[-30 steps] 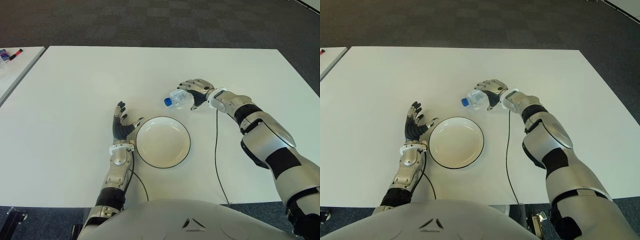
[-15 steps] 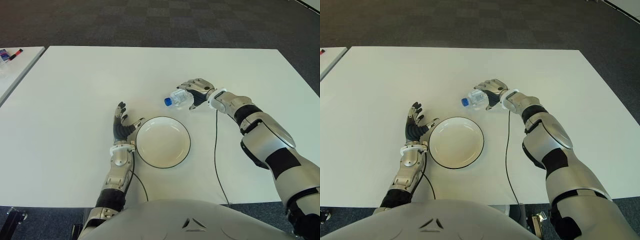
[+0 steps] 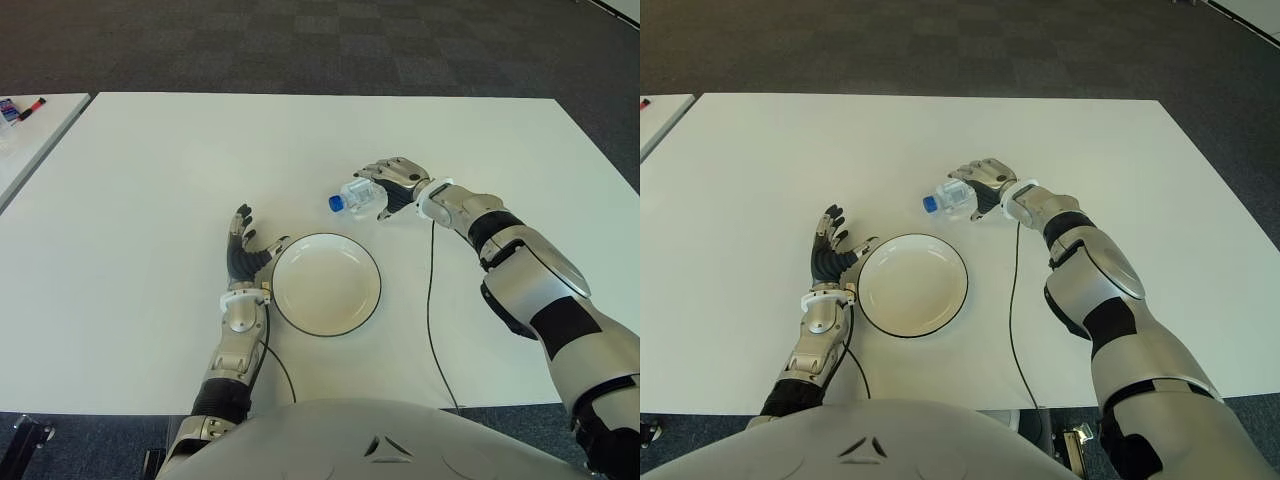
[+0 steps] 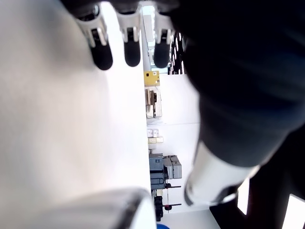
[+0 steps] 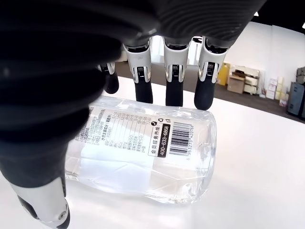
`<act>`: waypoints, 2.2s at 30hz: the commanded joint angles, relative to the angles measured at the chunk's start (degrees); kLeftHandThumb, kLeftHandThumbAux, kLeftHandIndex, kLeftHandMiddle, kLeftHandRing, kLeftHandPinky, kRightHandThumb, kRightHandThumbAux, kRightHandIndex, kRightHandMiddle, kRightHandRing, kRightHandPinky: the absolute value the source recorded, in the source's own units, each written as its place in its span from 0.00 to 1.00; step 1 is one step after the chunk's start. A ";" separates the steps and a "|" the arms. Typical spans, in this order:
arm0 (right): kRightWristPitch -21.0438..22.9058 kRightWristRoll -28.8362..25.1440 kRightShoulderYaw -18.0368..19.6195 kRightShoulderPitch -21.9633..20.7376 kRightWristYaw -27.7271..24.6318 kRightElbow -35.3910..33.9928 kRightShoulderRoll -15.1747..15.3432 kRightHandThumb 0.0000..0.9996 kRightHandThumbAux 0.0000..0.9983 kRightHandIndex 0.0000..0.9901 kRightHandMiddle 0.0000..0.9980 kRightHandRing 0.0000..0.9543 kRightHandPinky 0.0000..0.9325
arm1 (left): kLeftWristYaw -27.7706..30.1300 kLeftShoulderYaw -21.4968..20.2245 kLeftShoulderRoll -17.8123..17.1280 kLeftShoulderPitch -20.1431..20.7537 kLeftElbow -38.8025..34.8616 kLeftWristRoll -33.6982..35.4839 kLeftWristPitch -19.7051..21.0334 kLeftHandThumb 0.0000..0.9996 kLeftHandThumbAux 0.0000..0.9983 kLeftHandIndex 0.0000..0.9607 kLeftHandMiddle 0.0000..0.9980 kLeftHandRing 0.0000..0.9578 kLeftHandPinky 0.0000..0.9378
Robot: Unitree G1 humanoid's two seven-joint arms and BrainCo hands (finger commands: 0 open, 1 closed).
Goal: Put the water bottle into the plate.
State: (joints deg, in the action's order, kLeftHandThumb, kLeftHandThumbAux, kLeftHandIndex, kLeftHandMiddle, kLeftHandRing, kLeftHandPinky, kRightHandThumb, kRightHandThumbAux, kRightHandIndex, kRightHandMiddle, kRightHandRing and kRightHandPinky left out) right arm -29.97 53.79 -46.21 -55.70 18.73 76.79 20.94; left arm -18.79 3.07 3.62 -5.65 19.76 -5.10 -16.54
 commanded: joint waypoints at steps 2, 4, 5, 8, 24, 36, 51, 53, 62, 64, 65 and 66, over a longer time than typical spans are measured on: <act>0.50 -0.17 0.23 1.91 -0.59 0.71 -0.72 0.33 0.74 0.03 0.17 0.20 0.24 | -0.60 0.33 3.30 -1.53 0.92 0.12 2.32 0.00 0.93 0.12 0.12 0.12 0.16; 0.44 -0.21 0.33 2.01 -0.52 0.74 -0.76 0.33 0.74 0.03 0.17 0.20 0.24 | -0.65 0.35 3.27 -1.55 0.87 0.05 2.48 0.00 0.92 0.12 0.12 0.12 0.16; 0.43 -0.22 0.36 2.04 -0.50 0.75 -0.77 0.33 0.74 0.03 0.17 0.20 0.24 | -0.67 0.36 3.26 -1.56 0.84 0.03 2.53 0.00 0.92 0.11 0.12 0.12 0.16; 0.34 -0.27 0.49 2.20 -0.24 0.77 -0.80 0.34 0.74 0.03 0.17 0.20 0.24 | -0.84 0.46 3.19 -1.68 0.72 -0.20 2.59 0.00 0.92 0.11 0.12 0.12 0.16; 0.63 -0.38 0.94 2.56 0.51 0.65 -1.15 0.36 0.75 0.03 0.18 0.22 0.24 | -0.91 0.79 2.81 -2.07 0.38 -0.81 2.75 0.00 0.91 0.12 0.11 0.11 0.15; 0.90 -0.34 1.45 2.61 0.75 0.55 -1.27 0.32 0.77 0.03 0.18 0.21 0.25 | -0.32 0.71 2.87 -2.24 0.02 -0.24 3.42 0.00 0.91 0.12 0.11 0.11 0.15; -1.74 -2.22 3.40 2.46 -2.12 -0.02 -0.33 0.03 0.88 0.03 0.09 0.11 0.15 | -0.56 0.47 2.88 -2.44 0.49 -0.10 1.59 0.00 0.92 0.11 0.11 0.11 0.15; -2.01 -2.75 3.87 2.47 -3.29 -0.05 -0.16 0.01 0.89 0.03 0.08 0.10 0.14 | -0.55 0.49 2.91 -2.46 0.45 -0.10 1.55 0.00 0.92 0.11 0.11 0.11 0.15; -5.42 -4.93 5.85 2.11 -8.40 -1.10 2.06 0.00 0.91 0.02 0.06 0.07 0.13 | -0.72 0.54 3.18 -2.45 0.15 -0.07 1.66 0.00 0.93 0.12 0.12 0.12 0.16; -6.07 -5.29 6.10 2.06 -9.26 -1.42 2.49 0.00 0.92 0.02 0.06 0.07 0.13 | -0.84 0.59 3.23 -2.47 0.04 -0.17 1.71 0.00 0.93 0.12 0.12 0.12 0.16; -6.22 -5.39 6.18 2.07 -9.51 -1.52 2.59 0.00 0.92 0.02 0.06 0.07 0.13 | -0.86 0.60 3.24 -2.48 0.03 -0.20 1.71 0.00 0.93 0.12 0.12 0.12 0.16; -6.43 -5.54 6.33 2.09 -9.91 -1.62 2.71 0.00 0.92 0.02 0.06 0.07 0.13 | -0.90 0.63 3.25 -2.50 -0.01 -0.24 1.73 0.00 0.93 0.12 0.12 0.12 0.16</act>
State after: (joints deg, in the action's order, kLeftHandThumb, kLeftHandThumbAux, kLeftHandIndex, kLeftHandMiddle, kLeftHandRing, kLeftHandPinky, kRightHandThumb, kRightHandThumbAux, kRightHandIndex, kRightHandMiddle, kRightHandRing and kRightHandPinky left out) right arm -35.43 49.03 -40.20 -54.25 10.46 75.49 22.96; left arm -19.22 3.30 3.56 -6.45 18.62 -5.52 -16.45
